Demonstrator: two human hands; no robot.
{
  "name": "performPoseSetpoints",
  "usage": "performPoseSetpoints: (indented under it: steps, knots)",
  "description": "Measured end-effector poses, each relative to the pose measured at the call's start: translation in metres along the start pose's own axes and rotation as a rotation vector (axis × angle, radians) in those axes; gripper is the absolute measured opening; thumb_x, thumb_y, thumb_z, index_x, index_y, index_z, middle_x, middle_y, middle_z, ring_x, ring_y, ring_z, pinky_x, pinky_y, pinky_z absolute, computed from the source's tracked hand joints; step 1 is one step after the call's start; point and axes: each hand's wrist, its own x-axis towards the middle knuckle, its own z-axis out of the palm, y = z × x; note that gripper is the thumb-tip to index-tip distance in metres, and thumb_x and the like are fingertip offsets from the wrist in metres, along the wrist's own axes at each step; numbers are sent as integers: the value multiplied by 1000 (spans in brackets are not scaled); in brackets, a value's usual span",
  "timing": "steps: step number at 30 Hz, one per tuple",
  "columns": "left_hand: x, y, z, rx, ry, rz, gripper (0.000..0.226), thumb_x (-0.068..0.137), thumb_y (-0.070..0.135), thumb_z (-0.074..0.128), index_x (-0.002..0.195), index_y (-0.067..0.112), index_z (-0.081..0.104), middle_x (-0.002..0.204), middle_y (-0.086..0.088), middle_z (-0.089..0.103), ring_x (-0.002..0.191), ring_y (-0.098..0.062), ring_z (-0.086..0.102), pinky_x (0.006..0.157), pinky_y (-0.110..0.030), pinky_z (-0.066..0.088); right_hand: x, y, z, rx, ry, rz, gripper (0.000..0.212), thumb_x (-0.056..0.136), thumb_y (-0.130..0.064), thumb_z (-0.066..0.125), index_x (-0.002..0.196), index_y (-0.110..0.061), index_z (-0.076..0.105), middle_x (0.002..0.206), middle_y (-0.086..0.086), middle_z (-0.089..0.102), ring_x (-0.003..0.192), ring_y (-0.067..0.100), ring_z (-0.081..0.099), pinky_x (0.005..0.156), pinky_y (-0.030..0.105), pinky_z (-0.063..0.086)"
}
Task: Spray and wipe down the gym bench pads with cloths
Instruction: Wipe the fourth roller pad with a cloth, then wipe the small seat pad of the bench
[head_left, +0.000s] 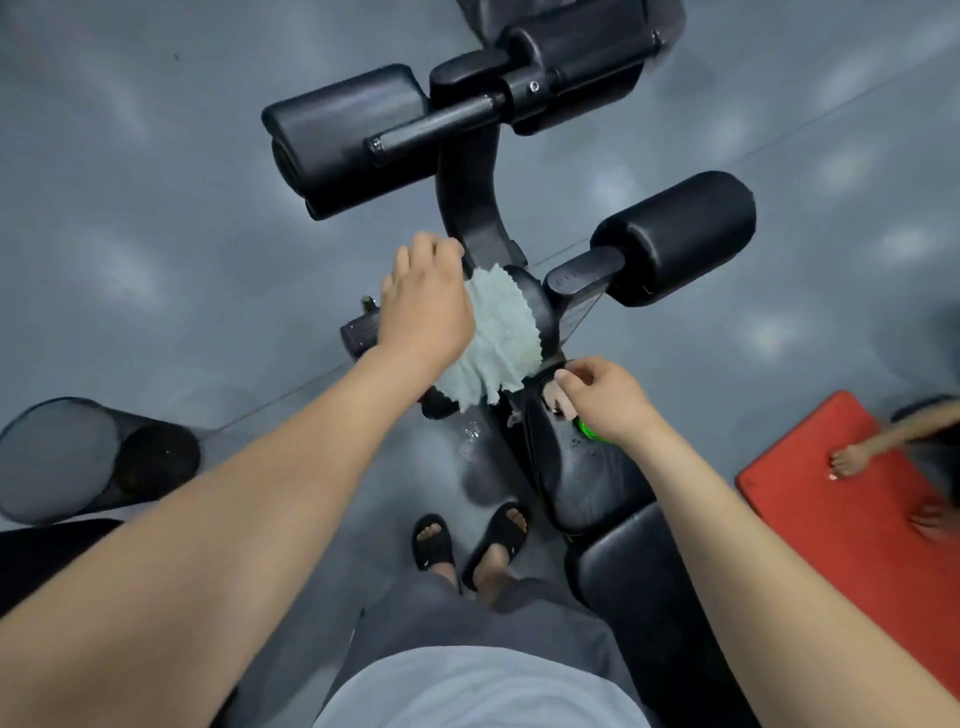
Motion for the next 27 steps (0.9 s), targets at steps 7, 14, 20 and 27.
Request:
performPoseSetpoints:
  steps: [7, 14, 20, 27]
  knots:
    - [-42, -6, 58, 331, -243, 74, 80, 101, 62, 24, 162, 13, 8, 169, -14, 11, 155, -32, 10, 126, -51, 6, -30, 64, -12, 166, -26, 54, 12, 101, -25, 58, 92, -22, 65, 78, 0, 70, 71, 16, 62, 86, 40, 55]
    - [-43, -4, 46, 291, -244, 54, 80, 100, 63, 27, 163, 17, 6, 170, -14, 6, 156, -31, 6, 126, -51, 3, -37, 104, -37, 316, -8, 65, 17, 104, -15, 54, 91, -11, 65, 79, 8, 65, 72, 22, 56, 64, 28, 47]
    - [-125, 39, 61, 191, 0, 66, 62, 85, 32, 55, 140, 7, 44, 150, -13, 39, 139, -36, 32, 121, -48, 22, -22, 171, -51, 371, 36, 64, 21, 102, -14, 55, 81, -16, 61, 80, 9, 66, 66, 22, 58, 59, 29, 47]
    - [-211, 97, 124, 109, -164, -144, 41, 87, 24, 57, 126, 12, 52, 129, -7, 50, 124, -31, 39, 100, -43, 33, -14, 266, -54, 327, 0, 72, 20, 98, -20, 55, 80, -20, 62, 75, 2, 69, 67, 20, 60, 72, 36, 54]
